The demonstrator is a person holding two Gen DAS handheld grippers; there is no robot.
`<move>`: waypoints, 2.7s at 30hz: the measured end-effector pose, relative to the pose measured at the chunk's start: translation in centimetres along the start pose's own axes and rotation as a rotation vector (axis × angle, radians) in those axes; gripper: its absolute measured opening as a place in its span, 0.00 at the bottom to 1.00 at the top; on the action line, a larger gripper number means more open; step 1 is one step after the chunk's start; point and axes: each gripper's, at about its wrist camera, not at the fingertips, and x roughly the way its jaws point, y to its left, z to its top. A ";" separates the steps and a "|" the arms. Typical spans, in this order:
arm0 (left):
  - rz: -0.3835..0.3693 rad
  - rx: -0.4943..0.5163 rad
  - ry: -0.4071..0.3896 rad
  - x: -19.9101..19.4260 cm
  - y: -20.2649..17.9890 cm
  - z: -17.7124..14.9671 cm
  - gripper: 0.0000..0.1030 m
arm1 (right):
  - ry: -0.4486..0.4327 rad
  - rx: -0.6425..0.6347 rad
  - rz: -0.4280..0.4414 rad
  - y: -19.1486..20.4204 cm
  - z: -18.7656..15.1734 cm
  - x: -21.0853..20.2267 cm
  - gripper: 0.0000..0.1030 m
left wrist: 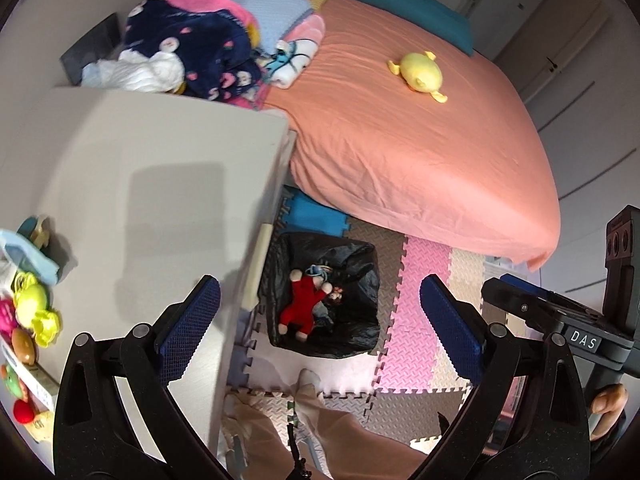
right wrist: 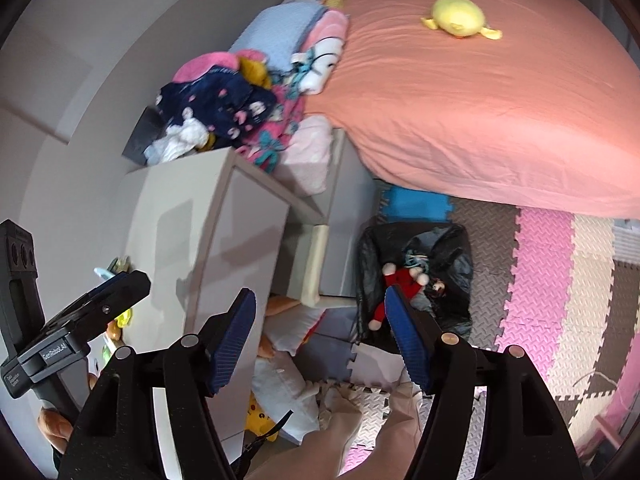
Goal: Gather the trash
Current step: 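Move both tools back over the table toward the remaining items, then grasp the yellow snack packet with the left tool while the right tool grasps the white thermometer box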
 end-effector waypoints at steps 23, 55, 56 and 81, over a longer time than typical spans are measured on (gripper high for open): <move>0.241 -0.452 -0.102 -9.4 19.2 -11.1 0.94 | 0.196 -0.447 0.180 21.8 -3.9 7.6 0.66; 0.501 -0.944 -0.065 -7.9 29.4 -20.0 0.58 | 0.339 -0.766 0.243 33.3 -9.7 11.6 0.66; 0.502 -0.926 -0.071 -8.0 29.3 -20.0 0.54 | 0.339 -0.770 0.242 33.5 -9.8 11.7 0.66; 0.391 -0.811 -0.249 -14.3 33.1 -23.9 0.15 | 0.328 -1.085 0.162 43.6 -17.3 17.4 0.27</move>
